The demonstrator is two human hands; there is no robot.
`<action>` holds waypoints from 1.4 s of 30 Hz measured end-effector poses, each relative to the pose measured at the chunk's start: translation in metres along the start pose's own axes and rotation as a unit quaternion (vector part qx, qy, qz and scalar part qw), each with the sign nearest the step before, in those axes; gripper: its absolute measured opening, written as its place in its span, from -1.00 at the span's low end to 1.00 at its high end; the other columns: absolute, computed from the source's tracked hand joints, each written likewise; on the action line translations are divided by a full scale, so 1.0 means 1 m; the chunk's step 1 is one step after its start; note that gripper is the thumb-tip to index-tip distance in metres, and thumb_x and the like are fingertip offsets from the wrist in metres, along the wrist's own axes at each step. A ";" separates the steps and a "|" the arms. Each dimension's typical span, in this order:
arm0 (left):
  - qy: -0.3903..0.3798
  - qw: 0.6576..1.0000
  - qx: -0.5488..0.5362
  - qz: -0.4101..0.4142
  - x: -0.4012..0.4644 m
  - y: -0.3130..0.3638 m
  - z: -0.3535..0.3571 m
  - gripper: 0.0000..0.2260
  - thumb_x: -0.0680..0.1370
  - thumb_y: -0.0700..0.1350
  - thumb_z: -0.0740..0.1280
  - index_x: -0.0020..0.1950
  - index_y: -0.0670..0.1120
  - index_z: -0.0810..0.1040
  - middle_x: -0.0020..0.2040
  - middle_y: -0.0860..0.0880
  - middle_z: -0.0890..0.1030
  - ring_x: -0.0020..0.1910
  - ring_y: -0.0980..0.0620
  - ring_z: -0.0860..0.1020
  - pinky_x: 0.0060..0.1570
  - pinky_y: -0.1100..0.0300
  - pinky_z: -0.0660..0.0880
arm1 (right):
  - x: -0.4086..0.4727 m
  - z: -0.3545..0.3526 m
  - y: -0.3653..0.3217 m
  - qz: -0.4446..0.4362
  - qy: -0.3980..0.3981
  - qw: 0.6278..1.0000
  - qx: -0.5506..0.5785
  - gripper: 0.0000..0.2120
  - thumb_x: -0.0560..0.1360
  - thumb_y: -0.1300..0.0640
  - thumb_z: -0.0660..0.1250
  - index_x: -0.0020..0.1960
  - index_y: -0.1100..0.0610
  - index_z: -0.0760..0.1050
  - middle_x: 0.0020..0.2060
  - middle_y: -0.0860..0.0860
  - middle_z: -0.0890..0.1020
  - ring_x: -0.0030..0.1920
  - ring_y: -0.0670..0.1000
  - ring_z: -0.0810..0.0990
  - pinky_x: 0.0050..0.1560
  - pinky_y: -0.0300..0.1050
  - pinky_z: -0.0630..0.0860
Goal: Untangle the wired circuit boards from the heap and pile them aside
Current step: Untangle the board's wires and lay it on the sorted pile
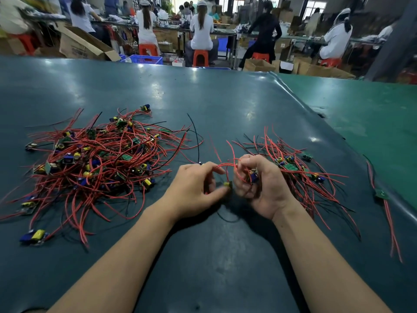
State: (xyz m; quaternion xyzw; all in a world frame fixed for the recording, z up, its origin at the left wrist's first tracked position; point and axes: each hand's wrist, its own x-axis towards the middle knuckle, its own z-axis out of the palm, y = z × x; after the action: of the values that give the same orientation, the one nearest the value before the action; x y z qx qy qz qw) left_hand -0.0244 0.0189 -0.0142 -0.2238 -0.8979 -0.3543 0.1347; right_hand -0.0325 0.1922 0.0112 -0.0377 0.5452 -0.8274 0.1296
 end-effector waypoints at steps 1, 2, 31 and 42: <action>0.015 1.000 0.027 -0.002 0.002 0.001 0.000 -0.82 0.47 -0.03 0.47 0.04 -0.02 0.60 -0.39 0.15 0.51 -0.32 0.23 0.47 0.05 0.02 0.46 | 0.000 0.000 -0.001 -0.002 0.007 1.000 -0.002 -0.82 0.46 0.10 0.23 -0.30 0.11 0.37 -0.49 -0.02 0.31 -0.56 -0.08 0.19 -0.48 -0.21 -0.02; 0.031 0.999 0.039 -0.012 0.002 0.002 0.000 -0.88 0.48 -0.04 0.45 -0.01 0.00 0.61 -0.42 0.15 0.49 -0.33 0.20 0.46 0.06 0.01 0.45 | 0.001 -0.001 -0.002 -0.007 0.019 1.000 0.005 -0.76 0.53 0.06 0.22 -0.29 0.11 0.40 -0.51 -0.03 0.30 -0.57 -0.09 0.17 -0.51 -0.24 -0.03; 0.056 0.897 0.389 -0.203 0.000 -0.033 -0.032 -0.74 0.60 0.04 0.16 0.10 0.03 0.62 0.15 0.11 0.59 0.19 0.05 0.48 0.18 0.01 0.24 | 0.010 -0.005 -0.004 -0.074 0.094 0.982 0.145 -0.83 0.57 0.41 0.21 -0.11 0.30 0.55 -0.25 0.08 0.66 -0.26 0.00 0.64 -0.11 -0.18 0.64; 0.206 0.959 0.193 0.026 0.000 0.009 -0.008 -0.59 0.57 0.20 0.25 -0.17 -0.07 0.70 -0.20 -0.02 0.61 -0.16 -0.13 0.53 -0.09 -0.03 0.43 | 0.006 0.015 0.012 -0.156 0.110 0.981 -0.040 -0.88 0.45 0.40 0.40 -0.15 0.21 0.58 -0.25 0.11 0.68 -0.22 0.01 0.66 -0.17 -0.13 0.63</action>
State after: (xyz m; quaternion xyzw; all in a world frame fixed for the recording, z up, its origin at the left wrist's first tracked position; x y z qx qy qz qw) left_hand -0.0191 0.0190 -0.0028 -0.1391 -0.8960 -0.2089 0.3662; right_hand -0.0326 0.1726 0.0060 -0.0362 0.5764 -0.8139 -0.0631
